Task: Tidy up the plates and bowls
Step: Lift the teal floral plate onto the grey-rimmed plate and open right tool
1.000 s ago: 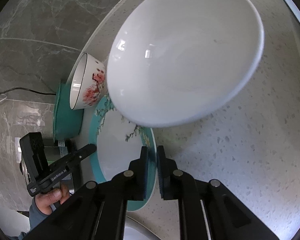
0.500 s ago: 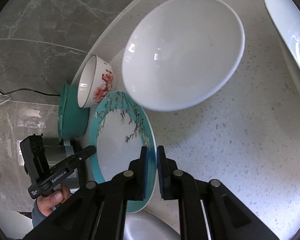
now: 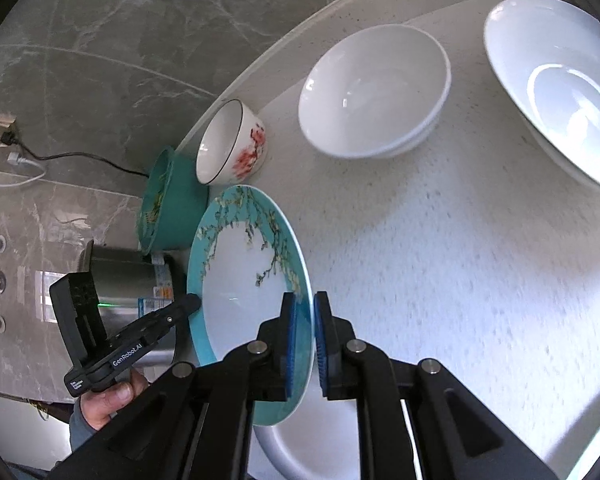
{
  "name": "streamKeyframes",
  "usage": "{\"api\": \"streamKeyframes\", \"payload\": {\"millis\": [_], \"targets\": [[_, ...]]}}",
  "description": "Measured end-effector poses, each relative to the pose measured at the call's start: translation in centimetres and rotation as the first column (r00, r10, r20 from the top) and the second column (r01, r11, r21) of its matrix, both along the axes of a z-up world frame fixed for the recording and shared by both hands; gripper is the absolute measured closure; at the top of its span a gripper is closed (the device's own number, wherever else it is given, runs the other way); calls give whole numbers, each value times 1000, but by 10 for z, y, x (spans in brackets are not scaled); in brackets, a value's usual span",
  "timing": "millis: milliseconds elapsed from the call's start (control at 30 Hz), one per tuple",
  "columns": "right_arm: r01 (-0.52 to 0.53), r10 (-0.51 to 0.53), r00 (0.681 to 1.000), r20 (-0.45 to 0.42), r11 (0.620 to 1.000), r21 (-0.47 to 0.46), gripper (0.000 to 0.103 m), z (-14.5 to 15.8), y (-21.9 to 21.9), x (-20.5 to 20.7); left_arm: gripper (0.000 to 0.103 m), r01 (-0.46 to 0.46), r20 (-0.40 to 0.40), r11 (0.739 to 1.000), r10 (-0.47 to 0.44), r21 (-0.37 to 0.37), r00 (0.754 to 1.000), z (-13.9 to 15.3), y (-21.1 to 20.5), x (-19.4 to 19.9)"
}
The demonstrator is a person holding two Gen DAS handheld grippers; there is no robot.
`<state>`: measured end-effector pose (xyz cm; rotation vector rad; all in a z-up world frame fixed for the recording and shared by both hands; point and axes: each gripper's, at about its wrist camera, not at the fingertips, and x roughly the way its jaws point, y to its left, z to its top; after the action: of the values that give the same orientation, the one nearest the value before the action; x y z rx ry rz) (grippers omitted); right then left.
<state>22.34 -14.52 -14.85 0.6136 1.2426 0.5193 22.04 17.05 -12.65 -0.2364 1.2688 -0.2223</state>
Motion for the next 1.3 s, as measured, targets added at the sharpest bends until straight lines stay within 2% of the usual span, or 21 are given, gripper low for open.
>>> {"api": "streamKeyframes", "payload": {"millis": [200,567,933,1300], "targets": [[7,-7,1000,-13,1000,-10,91,-2,-9,-32,88,28,-18,1000,-28,11,999,-1,-19,-42],[16,-18,998,-67,1000,-26,90,-23,-22,-80,87,81,-73,996,-79,25,994,-21,-47,-104],[25,-31,993,-115,999,-45,89,-44,-24,-106,87,116,-102,992,-110,53,989,-44,-60,-132],[14,-23,992,-120,996,-83,88,-53,-20,-115,87,132,-107,988,-123,79,987,-50,-69,-129]]}}
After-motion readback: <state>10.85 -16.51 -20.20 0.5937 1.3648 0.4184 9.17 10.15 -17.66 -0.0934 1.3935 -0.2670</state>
